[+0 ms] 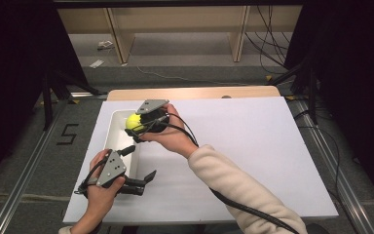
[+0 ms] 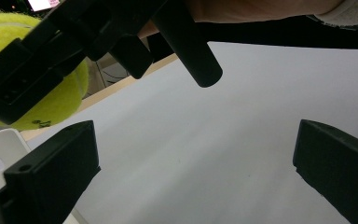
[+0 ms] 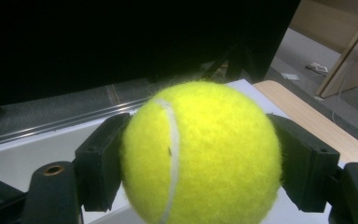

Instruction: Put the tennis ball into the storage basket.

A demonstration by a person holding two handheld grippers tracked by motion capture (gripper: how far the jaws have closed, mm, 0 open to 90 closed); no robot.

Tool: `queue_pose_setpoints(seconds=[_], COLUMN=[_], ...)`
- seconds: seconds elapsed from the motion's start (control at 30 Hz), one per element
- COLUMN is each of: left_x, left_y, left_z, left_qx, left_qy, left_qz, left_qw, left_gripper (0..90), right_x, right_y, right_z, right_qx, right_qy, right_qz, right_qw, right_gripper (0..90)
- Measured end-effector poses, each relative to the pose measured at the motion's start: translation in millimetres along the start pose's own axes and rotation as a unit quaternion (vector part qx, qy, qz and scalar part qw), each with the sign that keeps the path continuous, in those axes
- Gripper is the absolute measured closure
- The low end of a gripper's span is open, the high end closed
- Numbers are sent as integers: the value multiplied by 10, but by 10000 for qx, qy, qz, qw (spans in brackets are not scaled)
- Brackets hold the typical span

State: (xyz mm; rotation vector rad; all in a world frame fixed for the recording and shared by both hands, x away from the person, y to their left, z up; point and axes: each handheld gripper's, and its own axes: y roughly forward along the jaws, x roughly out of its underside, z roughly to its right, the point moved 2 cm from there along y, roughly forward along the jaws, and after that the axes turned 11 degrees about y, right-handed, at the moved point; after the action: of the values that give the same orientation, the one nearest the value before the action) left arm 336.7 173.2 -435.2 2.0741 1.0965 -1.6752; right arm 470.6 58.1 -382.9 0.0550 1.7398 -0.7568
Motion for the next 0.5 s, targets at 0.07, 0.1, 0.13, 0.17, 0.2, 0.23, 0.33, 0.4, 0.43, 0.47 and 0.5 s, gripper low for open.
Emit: queue_pose_setpoints(seconds=[0.07,0.1,0.13,0.17,0.2,0.23,0.33,0.4,0.43,0.47,0.5], left_x=[1,1,1,0,-1,-1,0,0,-1,-1,-2], left_y=[-1,0,0,-1,1,2,3,4,4,4,4], left_z=[0,0,1,2,3,5,7,6,7,8,9], left_qx=[3,4,5,10,6,7,10,10,11,12,13], left_qy=[1,1,-1,-2,-1,-2,13,17,19,21,17], left_qz=[-3,-4,-3,2,5,4,-9,-10,-11,-8,-7], left_qw=[10000,10000,10000,10000,10000,10000,10000,10000,10000,10000,10000], left_gripper=[0,0,0,0,0,0,0,0,0,0,0], right_x=[-15,-21,-27,-32,-39,-48,-69,-82,-88,-90,-92], right_y=[11,16,23,30,37,44,56,66,74,77,87], right_z=[-6,-13,-17,-21,-24,-27,-37,-43,-47,-48,-50], right_qx=[-17,-24,-30,-41,-40,-39,-56,-62,-70,-74,-68], right_qy=[-16,-7,-21,-23,-29,-33,-15,-27,-23,-26,-29], right_qz=[4,1,-3,-12,-9,-17,-1,2,-8,-24,-25], right_qw=[10000,10000,10000,10000,10000,10000,10000,10000,10000,10000,10000], right_gripper=[264,264,264,264,264,264,264,264,264,264,264])
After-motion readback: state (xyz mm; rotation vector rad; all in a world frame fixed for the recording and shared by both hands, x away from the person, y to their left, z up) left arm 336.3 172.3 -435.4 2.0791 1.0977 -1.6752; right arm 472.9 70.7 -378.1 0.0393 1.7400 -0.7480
